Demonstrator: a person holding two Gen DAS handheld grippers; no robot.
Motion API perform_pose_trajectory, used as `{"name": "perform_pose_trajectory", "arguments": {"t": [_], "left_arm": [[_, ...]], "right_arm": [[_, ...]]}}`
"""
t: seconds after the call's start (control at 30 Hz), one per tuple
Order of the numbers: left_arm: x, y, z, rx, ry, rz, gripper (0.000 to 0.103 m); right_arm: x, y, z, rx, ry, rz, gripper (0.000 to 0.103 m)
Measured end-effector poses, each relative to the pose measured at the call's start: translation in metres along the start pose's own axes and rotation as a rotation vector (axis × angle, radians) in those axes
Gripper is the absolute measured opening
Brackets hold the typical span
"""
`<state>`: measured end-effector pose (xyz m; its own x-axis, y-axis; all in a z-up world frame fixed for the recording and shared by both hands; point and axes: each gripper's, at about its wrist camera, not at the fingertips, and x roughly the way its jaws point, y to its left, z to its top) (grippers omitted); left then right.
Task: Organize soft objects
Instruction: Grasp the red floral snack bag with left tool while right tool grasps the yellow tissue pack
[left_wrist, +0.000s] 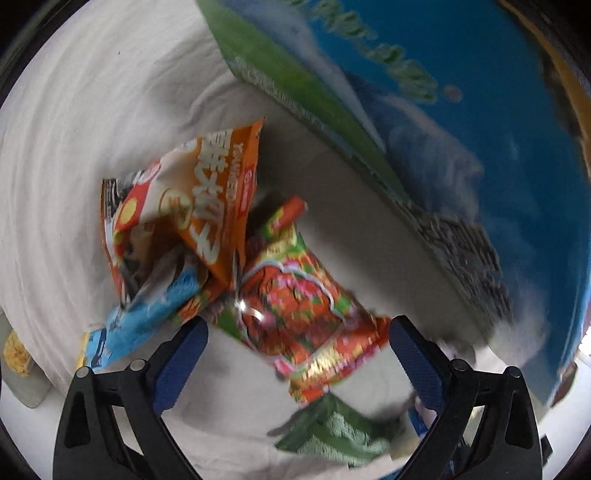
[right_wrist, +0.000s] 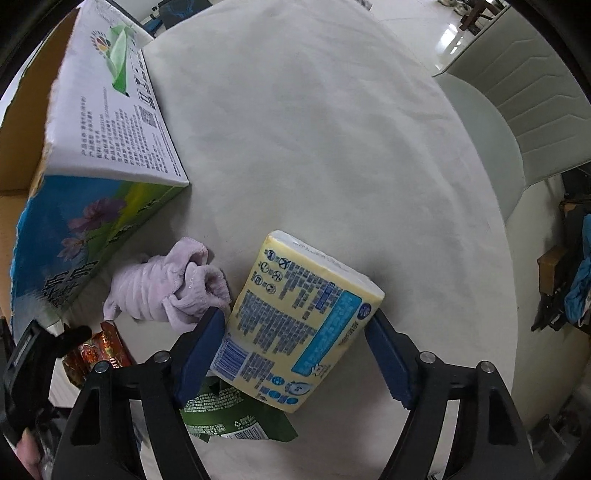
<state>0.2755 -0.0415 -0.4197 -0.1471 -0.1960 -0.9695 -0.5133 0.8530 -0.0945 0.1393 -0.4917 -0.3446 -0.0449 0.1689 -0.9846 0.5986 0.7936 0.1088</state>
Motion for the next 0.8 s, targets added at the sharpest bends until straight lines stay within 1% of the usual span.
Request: {"name": "perform_pose_trajectory", "arguments": {"t": [0.07,0.13,0.3,0.4,0.47,0.57,0.63,0.67,0.7,0.73,0.77,0.8], "left_arm": [[-0.002,-0.003,0.000,0.008,-0.025,0.037,0.101],[-0.002,-0.005,-0.004,0.054,-0.038,0.093,0.101],[-0.003,-0.001,-0.021,0.153,-0.071,0.165,0.101],[-0.002,0.008,-0.032,0.216,-0.076,0.204,0.101],[-0.003,0.014,-0.041,0.278,-0.062,0.250,0.101],[-0.002,0.027,-0.057,0.326,-0.064,0.274,0.101],[-0.007,0.025,-0.063,0.356,-0.077,0.273,0.100],[-0.006,0.026,-0.064,0.371,-0.085,0.266,0.093],[-0.011,0.020,-0.068,0.389,-0.088,0.243,0.086],[-0.009,0.014,-0.071,0.410,-0.085,0.217,0.072],[-0.011,0.002,-0.070,0.427,-0.086,0.207,0.059],[-0.014,-0.005,-0.077,0.463,-0.092,0.207,0.053]], "right_arm": [[0.002,0.000,0.004,-0.011,0.006,0.001,0.081],[0.004,-0.003,0.009,-0.014,0.021,0.009,0.081],[0.013,-0.007,0.023,-0.006,0.047,0.022,0.081],[0.016,-0.006,0.027,-0.013,0.062,0.019,0.081],[0.019,-0.004,0.029,-0.022,0.068,0.018,0.081],[0.025,-0.005,0.032,-0.028,0.090,0.017,0.081],[0.033,-0.002,0.033,-0.064,0.120,0.006,0.081],[0.037,0.000,0.032,-0.094,0.136,-0.005,0.079],[0.041,0.004,0.031,-0.132,0.151,-0.019,0.072],[0.044,0.008,0.029,-0.182,0.166,-0.035,0.071],[0.046,0.010,0.026,-0.235,0.173,-0.056,0.069],[0.046,0.010,0.023,-0.271,0.177,-0.070,0.068]]}}
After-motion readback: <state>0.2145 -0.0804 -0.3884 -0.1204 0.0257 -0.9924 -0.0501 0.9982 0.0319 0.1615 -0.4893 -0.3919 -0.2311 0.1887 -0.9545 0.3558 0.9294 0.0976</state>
